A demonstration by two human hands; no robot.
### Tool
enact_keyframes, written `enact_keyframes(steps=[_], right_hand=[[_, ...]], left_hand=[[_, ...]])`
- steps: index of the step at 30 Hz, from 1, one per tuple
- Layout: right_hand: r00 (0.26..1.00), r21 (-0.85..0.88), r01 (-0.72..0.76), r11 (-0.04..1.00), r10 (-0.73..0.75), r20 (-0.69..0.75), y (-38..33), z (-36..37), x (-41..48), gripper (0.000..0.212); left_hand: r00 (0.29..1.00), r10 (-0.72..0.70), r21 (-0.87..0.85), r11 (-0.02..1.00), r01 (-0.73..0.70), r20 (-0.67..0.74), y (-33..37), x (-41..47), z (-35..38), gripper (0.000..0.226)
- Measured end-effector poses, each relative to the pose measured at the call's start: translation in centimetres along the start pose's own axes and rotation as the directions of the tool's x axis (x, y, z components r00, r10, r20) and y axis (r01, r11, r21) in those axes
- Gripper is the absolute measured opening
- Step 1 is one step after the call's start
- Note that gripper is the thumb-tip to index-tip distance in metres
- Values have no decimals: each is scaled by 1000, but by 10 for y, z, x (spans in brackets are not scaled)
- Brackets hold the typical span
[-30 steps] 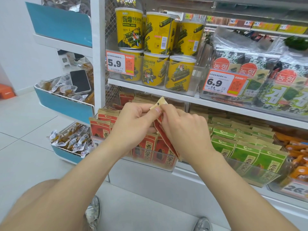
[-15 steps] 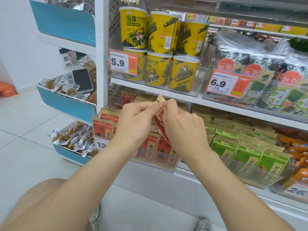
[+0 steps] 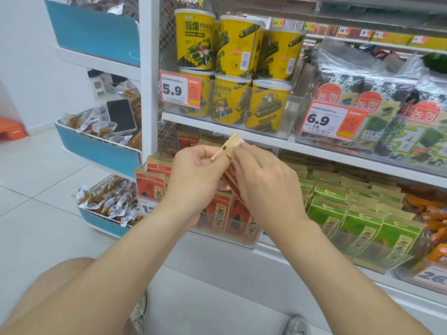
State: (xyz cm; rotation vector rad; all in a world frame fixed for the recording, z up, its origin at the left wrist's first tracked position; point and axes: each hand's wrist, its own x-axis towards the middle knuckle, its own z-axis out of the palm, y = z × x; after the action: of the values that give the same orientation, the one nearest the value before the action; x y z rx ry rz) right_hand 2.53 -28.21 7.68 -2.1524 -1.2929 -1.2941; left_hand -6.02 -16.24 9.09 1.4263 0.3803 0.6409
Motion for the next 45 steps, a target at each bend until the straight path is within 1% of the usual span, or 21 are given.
enact_keyframes(steps=[2, 5, 8, 11, 13, 15, 18, 19, 20, 25, 29, 32, 33, 35, 38, 41, 43, 44, 45], right_hand=[[1000, -56, 9, 998, -7, 28, -2, 2, -3, 7], [999, -48, -13, 999, 15, 35, 3, 2, -2, 9], [997, 29, -74, 997, 73, 20, 6, -1, 2, 8], [972, 174, -235, 956, 237, 13, 6, -1, 3, 11], [924, 318, -382, 868, 371, 96, 8, -3, 7, 11], [851, 434, -523, 734, 476, 222, 13, -2, 10, 15], [715, 540, -692, 479, 559, 421, 18, 1, 10, 23], [687, 554, -717, 423, 563, 459, 18, 0, 10, 26], [675, 562, -727, 394, 562, 479, 18, -2, 10, 26], [660, 593, -738, 323, 531, 532, 22, -12, 8, 22], [656, 617, -733, 286, 535, 532, 22, -11, 5, 21], [651, 650, -729, 216, 512, 561, 23, -12, 5, 16], [662, 657, -721, 221, 499, 559, 23, -13, 5, 10], [690, 657, -702, 275, 490, 533, 22, -12, 4, 2], [703, 669, -688, 281, 485, 520, 22, -12, 3, 3], [745, 686, -648, 331, 462, 481, 25, -16, 4, 6], [752, 715, -639, 285, 430, 500, 27, -21, 5, 7], [748, 718, -646, 261, 407, 524, 26, -23, 5, 11], [749, 710, -649, 272, 393, 534, 26, -22, 3, 19]], left_hand=[[1000, -25, 2, 1000, 25, 14, -1, -1, 1, 7], [997, -57, -4, 998, 57, 44, 1, -2, -1, 8], [995, -56, -6, 998, 57, 82, 5, -2, -2, 11], [994, -58, -24, 998, 61, 95, 5, -3, 0, 13], [994, -57, -64, 996, 63, 97, 6, -4, 2, 13], [994, -48, -92, 994, 58, 103, 8, -4, 3, 16], [990, -14, -78, 997, 25, 143, 10, -3, 1, 19], [989, -5, -75, 997, 16, 149, 10, -2, 1, 19], [988, 0, -69, 998, 11, 152, 10, -2, 0, 20], [987, -8, -57, 998, 17, 164, 7, -2, 1, 20], [988, 1, -59, 998, 8, 152, 8, -2, 0, 20], [989, 25, -64, 998, -16, 144, 8, -1, -3, 20], [988, 33, -66, 998, -23, 151, 9, 0, -4, 20], [981, 45, -70, 997, -32, 189, 9, 0, -7, 20], [959, 55, -59, 997, -40, 279, 10, 1, -12, 19], [934, 60, -82, 996, -33, 351, 7, 4, -15, 26], [928, 77, -111, 993, -39, 363, 7, 3, -15, 30], [931, 85, -129, 991, -41, 355, 6, 2, -15, 29], [938, 90, -145, 988, -43, 335, 7, 2, -14, 27]])
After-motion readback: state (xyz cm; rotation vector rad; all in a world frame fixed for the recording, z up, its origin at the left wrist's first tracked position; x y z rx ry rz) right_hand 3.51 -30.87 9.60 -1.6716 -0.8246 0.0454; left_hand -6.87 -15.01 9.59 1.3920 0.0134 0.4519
